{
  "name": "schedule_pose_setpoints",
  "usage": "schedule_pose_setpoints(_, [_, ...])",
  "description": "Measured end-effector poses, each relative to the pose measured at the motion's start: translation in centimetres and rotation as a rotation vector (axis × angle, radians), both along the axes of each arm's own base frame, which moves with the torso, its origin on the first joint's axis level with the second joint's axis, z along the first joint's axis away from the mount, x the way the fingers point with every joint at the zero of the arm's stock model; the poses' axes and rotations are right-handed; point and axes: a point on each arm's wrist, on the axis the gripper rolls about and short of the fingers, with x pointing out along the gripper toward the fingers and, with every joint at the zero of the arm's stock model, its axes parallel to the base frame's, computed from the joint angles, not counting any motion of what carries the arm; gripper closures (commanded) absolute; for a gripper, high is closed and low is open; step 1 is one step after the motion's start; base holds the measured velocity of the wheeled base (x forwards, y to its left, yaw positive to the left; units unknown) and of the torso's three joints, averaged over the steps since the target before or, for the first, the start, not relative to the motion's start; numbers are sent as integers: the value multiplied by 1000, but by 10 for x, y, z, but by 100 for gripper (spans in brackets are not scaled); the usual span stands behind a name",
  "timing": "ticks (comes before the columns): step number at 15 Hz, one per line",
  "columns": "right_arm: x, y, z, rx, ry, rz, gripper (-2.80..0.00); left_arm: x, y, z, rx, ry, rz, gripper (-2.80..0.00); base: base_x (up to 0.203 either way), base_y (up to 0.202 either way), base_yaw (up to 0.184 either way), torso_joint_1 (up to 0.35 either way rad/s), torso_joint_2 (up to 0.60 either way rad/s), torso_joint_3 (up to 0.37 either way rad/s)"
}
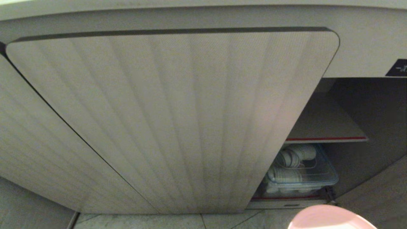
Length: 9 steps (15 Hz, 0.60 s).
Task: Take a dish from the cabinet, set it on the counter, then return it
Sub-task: Put it back into the cabinet
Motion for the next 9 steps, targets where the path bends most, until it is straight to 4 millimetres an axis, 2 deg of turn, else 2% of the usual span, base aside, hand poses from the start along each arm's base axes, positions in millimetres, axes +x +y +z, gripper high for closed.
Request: schedule_pose_setpoints(9, [28,-6,13,28,16,-103,0,0,0,0,1,0,0,0,0,0,0,0,0,0])
